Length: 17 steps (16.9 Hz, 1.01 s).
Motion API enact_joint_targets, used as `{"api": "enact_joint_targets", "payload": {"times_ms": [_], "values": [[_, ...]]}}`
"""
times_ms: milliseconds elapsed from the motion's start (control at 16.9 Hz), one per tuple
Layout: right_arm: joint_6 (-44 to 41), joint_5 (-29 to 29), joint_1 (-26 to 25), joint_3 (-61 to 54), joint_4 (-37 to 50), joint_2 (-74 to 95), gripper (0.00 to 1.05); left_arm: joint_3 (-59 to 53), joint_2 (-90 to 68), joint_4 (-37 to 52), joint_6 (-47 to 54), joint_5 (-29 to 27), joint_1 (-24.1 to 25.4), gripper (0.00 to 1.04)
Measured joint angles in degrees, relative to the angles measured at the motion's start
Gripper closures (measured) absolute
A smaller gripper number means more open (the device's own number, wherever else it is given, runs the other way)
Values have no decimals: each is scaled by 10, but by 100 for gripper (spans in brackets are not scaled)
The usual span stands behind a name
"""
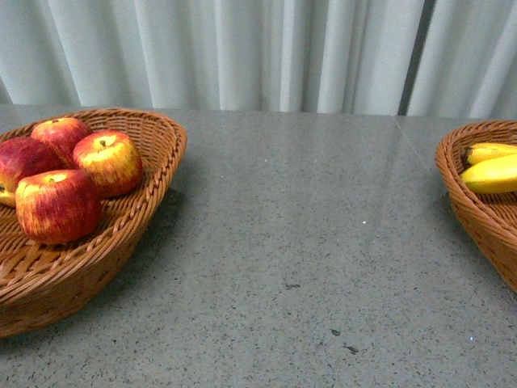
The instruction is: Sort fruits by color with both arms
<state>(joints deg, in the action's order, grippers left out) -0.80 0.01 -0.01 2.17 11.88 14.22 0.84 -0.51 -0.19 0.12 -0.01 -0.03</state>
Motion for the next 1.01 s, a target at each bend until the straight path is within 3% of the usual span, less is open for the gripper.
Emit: {"api": "enact_joint_targets", "payload": {"times_ms": [297,356,771,1008], "values": [[0,0,0,-14,-29,-49,103,0,0,0,0,0,0,7],[1,-2,0,-14,-117,-109,103,0,0,0,0,0,0,7],[2,0,0,-14,-121,-140,102,0,0,0,0,0,0,7],[2,0,0,-14,-121,-140,46,0,0,0,0,0,0,7]]}}
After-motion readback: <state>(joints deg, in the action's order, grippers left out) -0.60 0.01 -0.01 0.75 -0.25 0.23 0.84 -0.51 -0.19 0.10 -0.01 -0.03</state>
